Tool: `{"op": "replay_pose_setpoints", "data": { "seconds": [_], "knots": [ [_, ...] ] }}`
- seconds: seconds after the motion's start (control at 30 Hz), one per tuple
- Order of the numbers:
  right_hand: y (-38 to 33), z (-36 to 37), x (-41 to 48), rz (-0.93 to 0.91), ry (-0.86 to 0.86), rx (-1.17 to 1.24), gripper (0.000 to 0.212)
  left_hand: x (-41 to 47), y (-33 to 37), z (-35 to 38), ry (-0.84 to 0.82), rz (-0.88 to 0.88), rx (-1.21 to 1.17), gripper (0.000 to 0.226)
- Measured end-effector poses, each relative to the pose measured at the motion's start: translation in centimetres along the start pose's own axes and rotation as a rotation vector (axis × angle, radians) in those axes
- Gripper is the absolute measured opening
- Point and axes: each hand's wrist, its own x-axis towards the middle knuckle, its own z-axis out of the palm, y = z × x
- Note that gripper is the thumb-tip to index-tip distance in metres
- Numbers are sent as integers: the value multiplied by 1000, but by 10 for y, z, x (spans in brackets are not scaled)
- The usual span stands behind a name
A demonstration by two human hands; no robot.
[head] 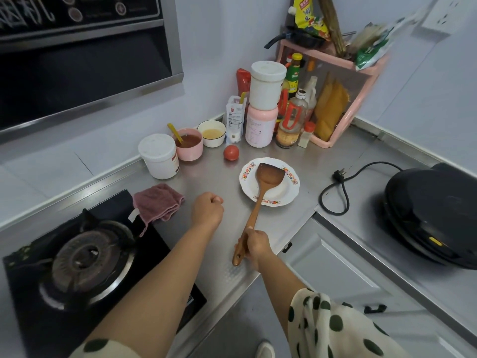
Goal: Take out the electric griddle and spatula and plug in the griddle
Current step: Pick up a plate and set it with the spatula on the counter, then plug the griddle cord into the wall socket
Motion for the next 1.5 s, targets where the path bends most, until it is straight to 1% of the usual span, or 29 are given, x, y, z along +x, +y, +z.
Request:
{"op": "replay_pose_setpoints", "data": {
  "seconds": [0.13,0.27,0.33,0.43,0.47,0.53,0.6,0.7,0.77,0.83,0.97,1.1,1.3,1.37,1.5],
  "knots": [
    [-3,-7,-3,-55,12,-84,33,-4,6,1,-13,17,-18,25],
    [-10,-20,-5,-106,41,-140,28,-9,15,5,-36,38,5,22],
    [-17,-31,-8,-129,78,-152,31,-13,24,8,-39,59,35,21],
    [-33,-49,-19,-163,103,-107,17,-21,40,15,-30,90,66,23],
    [-40,-58,-22,-175,118,-76,18,-26,47,19,-36,103,67,24],
    [-50,-71,-27,-211,116,-53,27,-31,57,24,-48,121,53,26],
    [-60,-88,-36,-256,126,-46,30,-38,70,32,-67,153,32,27],
    [-77,-116,-46,-295,169,-42,28,-47,89,45,-92,180,14,27],
    [-85,-130,-48,-305,184,-34,23,-48,97,52,-109,193,13,27],
    [-94,-148,-49,-323,222,-13,18,-50,108,67,-123,211,24,27],
    [-110,-186,-34,-335,268,61,21,-47,126,106,-150,226,52,26],
    [-126,-227,-6,-351,333,12,20,-41,138,150,-197,236,86,25],
    [-154,-283,68,-301,302,-29,21,-22,160,236,-221,212,102,25],
    [-162,-291,88,-296,288,-56,25,-17,166,256,-215,191,114,25],
    [-171,-312,134,-235,254,-129,27,-4,164,304,-213,89,120,24]
  ]
}}
